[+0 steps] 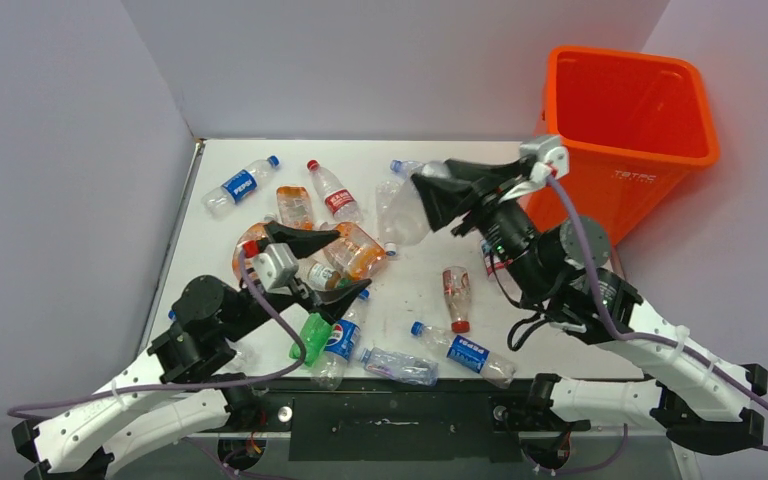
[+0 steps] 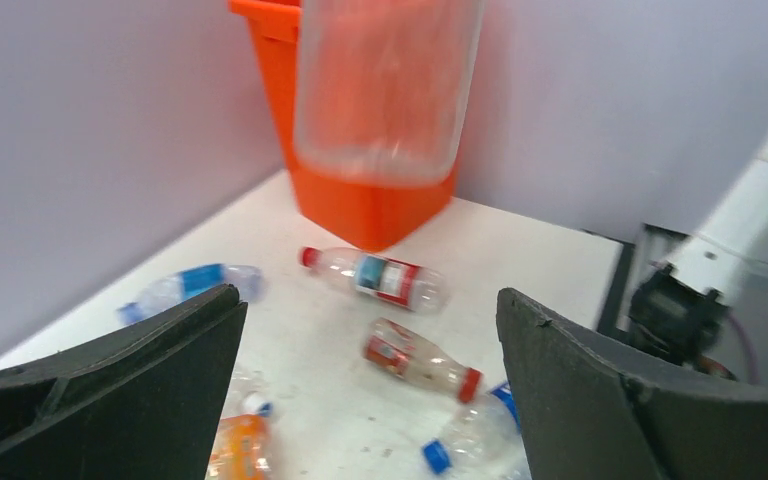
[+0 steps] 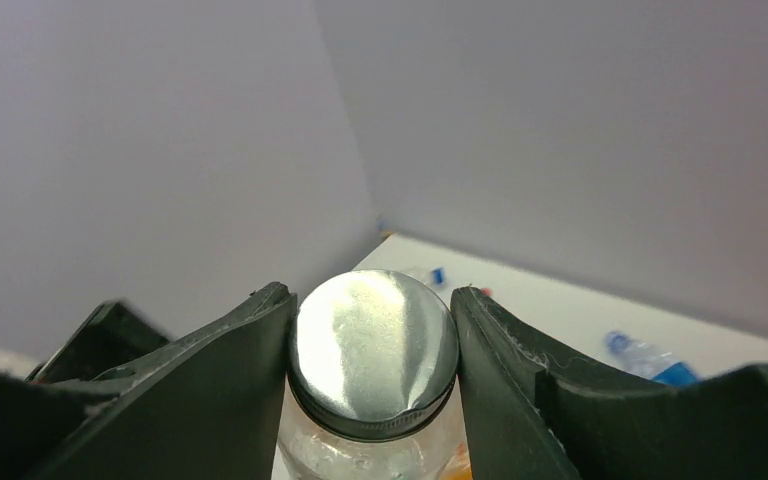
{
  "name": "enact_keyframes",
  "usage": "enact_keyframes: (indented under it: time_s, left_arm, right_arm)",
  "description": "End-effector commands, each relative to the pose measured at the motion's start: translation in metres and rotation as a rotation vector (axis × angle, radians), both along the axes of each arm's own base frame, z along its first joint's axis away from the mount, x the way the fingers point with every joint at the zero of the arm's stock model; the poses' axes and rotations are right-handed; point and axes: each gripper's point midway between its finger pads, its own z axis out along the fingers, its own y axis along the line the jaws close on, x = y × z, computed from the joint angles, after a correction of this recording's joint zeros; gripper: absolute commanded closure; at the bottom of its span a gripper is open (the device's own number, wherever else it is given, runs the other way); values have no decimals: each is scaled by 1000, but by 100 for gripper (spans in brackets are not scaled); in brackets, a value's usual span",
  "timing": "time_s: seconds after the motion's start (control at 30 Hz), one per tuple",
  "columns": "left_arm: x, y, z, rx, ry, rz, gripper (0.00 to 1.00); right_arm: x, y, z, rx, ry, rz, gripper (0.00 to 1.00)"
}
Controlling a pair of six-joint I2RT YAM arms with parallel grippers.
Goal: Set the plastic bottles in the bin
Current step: Pick up the plastic bottle at the center of the board, then place the plastic bottle in the trash bin.
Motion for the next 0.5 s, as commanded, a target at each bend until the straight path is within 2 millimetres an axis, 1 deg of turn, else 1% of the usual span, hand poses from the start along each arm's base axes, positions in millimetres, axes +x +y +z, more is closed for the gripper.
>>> enact_keyframes:
  time_s: [0.0,0.03,0.1,0.13,0.27,0.33,0.37,0.47]
  left_arm:
    - [29,48,14,-34,-93,284,4]
    - [31,58,15,-51,-94,323,4]
    - [36,70,8,-73,-77,389,4]
    - [36,75,5,-83,-72,407,4]
    - [38,80,-15,-69,-84,430,4]
    - [40,83,-20,-82,-76,451,4]
    - [42,82,-23,-90,-61,456,4]
    - [46,83,-33,-106,-18,463,4]
  right_arm:
    - [41,-97,69,31,-112,-547,95]
    - [45,-116,76,27,-129,-660,95]
    - [52,-153,88,42,-157,-880,95]
    - [56,-168,92,44,-169,-968,95]
    - [84,-232,112,141,-178,-1239,95]
    - [103,-263,117,175,-179,-1359,95]
    - [110,-283,122,198,-177,-1427,95]
    - [142,-338,111,221,-137,-1638,95]
